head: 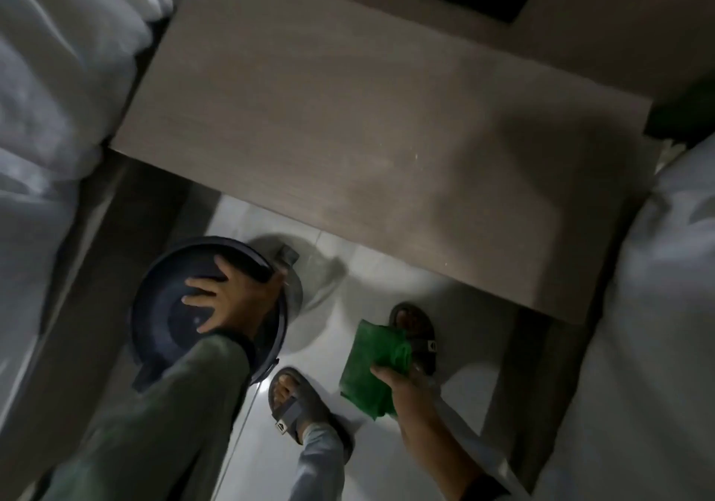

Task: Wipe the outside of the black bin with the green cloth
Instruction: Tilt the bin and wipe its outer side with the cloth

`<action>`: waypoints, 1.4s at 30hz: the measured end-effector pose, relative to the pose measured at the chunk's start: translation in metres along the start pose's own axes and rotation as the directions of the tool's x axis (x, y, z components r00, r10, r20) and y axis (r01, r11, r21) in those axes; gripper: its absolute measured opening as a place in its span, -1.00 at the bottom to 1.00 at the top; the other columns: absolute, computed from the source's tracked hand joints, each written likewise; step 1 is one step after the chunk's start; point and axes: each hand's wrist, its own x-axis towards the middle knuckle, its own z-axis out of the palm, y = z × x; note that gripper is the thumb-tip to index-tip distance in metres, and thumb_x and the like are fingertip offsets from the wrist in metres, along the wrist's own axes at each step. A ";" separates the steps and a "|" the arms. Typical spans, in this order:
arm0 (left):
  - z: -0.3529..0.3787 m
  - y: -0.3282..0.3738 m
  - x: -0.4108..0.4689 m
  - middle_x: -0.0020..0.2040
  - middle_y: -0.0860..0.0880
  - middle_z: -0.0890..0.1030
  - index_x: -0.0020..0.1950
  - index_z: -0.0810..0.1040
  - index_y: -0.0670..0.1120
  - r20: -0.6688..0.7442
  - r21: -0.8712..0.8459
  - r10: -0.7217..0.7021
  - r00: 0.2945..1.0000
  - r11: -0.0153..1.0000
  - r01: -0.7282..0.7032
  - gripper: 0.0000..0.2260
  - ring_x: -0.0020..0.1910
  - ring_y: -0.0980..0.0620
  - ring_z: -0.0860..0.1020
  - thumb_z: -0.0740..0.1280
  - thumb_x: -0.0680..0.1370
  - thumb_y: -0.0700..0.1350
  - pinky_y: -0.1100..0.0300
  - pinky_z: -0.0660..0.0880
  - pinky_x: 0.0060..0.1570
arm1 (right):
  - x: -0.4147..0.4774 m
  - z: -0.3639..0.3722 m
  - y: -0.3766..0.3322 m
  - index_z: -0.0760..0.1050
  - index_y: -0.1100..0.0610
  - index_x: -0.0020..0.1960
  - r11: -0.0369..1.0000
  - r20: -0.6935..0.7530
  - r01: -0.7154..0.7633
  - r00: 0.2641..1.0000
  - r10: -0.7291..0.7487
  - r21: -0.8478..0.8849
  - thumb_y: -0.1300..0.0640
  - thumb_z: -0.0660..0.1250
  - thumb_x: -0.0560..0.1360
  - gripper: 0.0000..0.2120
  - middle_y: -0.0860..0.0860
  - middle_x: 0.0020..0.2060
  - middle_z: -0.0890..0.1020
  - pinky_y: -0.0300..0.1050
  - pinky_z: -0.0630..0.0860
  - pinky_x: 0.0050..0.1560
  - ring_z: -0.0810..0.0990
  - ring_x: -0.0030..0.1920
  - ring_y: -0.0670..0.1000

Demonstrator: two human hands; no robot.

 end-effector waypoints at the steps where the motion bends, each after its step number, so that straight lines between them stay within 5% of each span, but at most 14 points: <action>1: 0.013 0.005 0.014 0.58 -0.45 -0.15 0.63 -0.14 -0.04 -0.031 -0.021 -0.024 0.999 1.000 0.023 0.18 0.51 -0.57 -0.14 0.44 0.27 0.41 -0.54 -0.04 0.36 | 0.003 -0.001 0.008 0.57 0.10 -0.13 1.000 0.018 -0.005 1.000 0.005 -0.008 0.36 0.42 0.41 -0.82 -0.06 -0.33 0.66 -0.24 0.58 -0.32 0.63 -0.26 -0.02; 6: 0.040 0.010 0.035 0.54 -0.53 -0.16 0.61 -0.21 0.09 -0.104 0.120 -0.140 0.985 0.981 0.152 0.27 0.45 -0.68 -0.11 0.45 0.15 0.47 -0.62 -0.05 0.27 | 0.005 -0.005 0.024 0.55 0.16 0.02 0.995 0.097 -0.037 0.994 0.046 -0.088 0.33 0.41 0.43 -0.81 -0.02 -0.24 0.64 -0.06 0.56 0.00 0.63 -0.10 0.11; 10: 0.021 -0.029 0.026 0.51 -0.57 -0.15 0.59 -0.30 0.10 -0.042 0.177 -0.035 0.999 0.983 0.042 0.25 0.43 -0.71 -0.06 0.43 0.17 0.43 -0.59 -0.01 0.30 | -0.012 -0.006 0.021 0.52 0.03 -0.12 0.983 0.128 -0.026 0.990 0.050 -0.182 0.28 0.43 0.43 -0.82 -0.10 -0.28 0.63 -0.26 0.49 -0.28 0.61 -0.23 -0.08; 13: -0.008 -0.051 0.027 0.54 -0.51 -0.16 0.57 -0.35 0.14 0.069 0.150 -0.063 0.996 0.987 0.052 0.30 0.46 -0.64 0.04 0.55 0.17 0.29 -0.43 0.09 0.41 | -0.018 -0.002 0.025 0.51 0.05 0.00 0.947 0.121 0.060 0.992 -0.023 -0.316 0.24 0.42 0.43 -0.80 -0.02 -0.18 0.63 -0.25 0.48 -0.20 0.65 -0.05 0.08; 17: -0.045 -0.056 0.035 0.54 -0.33 0.29 0.61 -0.09 0.09 0.100 0.031 0.060 0.993 0.998 -0.063 0.28 0.46 -0.40 0.32 0.48 0.07 0.46 -0.19 0.26 0.46 | -0.023 0.019 0.028 0.31 -0.08 0.37 0.815 0.175 0.274 0.961 -0.214 -0.511 0.14 0.32 0.47 -0.50 0.02 0.09 0.63 -0.08 0.53 0.10 0.61 0.14 0.12; 20: -0.060 -0.063 0.046 0.43 -0.18 0.50 0.56 0.17 0.18 0.093 0.054 0.207 0.974 0.976 -0.213 0.08 0.38 -0.32 0.45 0.36 0.11 0.54 -0.14 0.35 0.41 | -0.023 0.050 0.025 0.20 -0.09 0.46 0.738 0.233 0.429 0.903 -0.361 -0.521 0.13 0.23 0.54 -0.47 0.01 0.35 0.51 -0.02 0.45 0.30 0.52 0.29 0.07; 24: -0.069 -0.077 0.059 0.46 -0.15 0.47 0.54 0.25 0.19 0.107 -0.003 0.233 0.966 0.972 -0.234 -0.06 0.42 -0.26 0.43 0.38 0.21 0.46 -0.10 0.35 0.43 | -0.023 0.107 0.016 0.16 0.10 0.51 0.581 0.305 0.626 0.772 -0.558 -0.521 0.23 0.19 0.58 -0.48 0.12 0.47 0.35 0.06 0.40 0.40 0.38 0.41 0.13; 27: -0.072 -0.086 0.062 0.39 -0.01 0.51 0.49 0.25 0.20 0.204 -0.280 0.155 0.967 0.955 -0.094 -0.05 0.27 -0.17 0.55 0.51 0.18 0.39 -0.24 0.52 0.22 | -0.021 0.139 0.005 0.20 0.09 0.50 0.672 0.266 0.629 0.776 -0.572 -0.391 0.32 0.18 0.57 -0.48 0.13 0.47 0.34 0.08 0.36 0.44 0.36 0.43 0.15; 30: -0.082 -0.092 0.057 0.34 0.16 0.44 0.57 0.04 0.17 0.301 -0.344 0.125 0.945 0.939 -0.014 0.18 0.19 -0.03 0.53 0.55 0.09 0.41 -0.22 0.57 0.02 | -0.025 0.165 0.002 0.25 0.03 0.48 0.679 0.375 0.658 0.749 -0.546 -0.326 0.33 0.19 0.56 -0.48 0.11 0.44 0.38 0.05 0.38 0.43 0.37 0.42 0.12; 33: -0.094 -0.097 0.059 0.34 0.10 0.50 0.44 0.28 0.14 0.283 -0.333 0.148 0.948 0.942 -0.048 0.00 0.23 -0.09 0.51 0.57 0.09 0.36 -0.14 0.54 0.00 | -0.036 0.183 0.014 0.27 0.09 0.47 0.634 0.492 0.707 0.691 -0.529 -0.312 0.35 0.22 0.54 -0.48 0.12 0.42 0.40 0.09 0.38 0.43 0.37 0.42 0.13; 36: -0.107 -0.103 0.069 0.33 0.02 0.54 0.28 0.43 0.14 0.282 -0.340 0.155 0.947 0.939 -0.052 -0.31 0.21 -0.15 0.55 0.55 0.21 0.25 -0.14 0.54 -0.01 | -0.039 0.194 0.028 0.33 0.13 0.44 0.431 0.419 0.796 0.595 -0.686 -0.425 0.39 0.22 0.47 -0.45 0.16 0.42 0.41 0.18 0.41 0.37 0.35 0.43 0.18; 38: -0.112 -0.105 0.077 0.32 -0.01 0.57 0.31 0.47 0.13 0.313 -0.358 0.170 0.935 0.932 -0.050 -0.31 0.19 -0.16 0.56 0.54 0.22 0.21 -0.16 0.55 -0.01 | -0.030 0.206 0.031 0.29 0.02 0.46 0.239 0.387 0.791 0.508 -0.769 -0.563 0.32 0.17 0.43 -0.39 0.12 0.45 0.36 0.24 0.37 0.38 0.27 0.47 0.21; 42: -0.122 -0.112 0.089 0.28 -0.02 0.58 0.25 0.48 0.16 0.371 -0.378 0.180 0.911 0.925 -0.028 -0.27 0.17 -0.20 0.58 0.52 0.10 0.25 -0.15 0.58 -0.02 | 0.003 0.230 0.029 0.18 -0.07 0.49 0.069 0.527 0.822 0.425 -0.736 -0.565 0.26 0.16 0.44 -0.35 0.11 0.50 0.27 0.29 0.32 0.39 0.20 0.50 0.20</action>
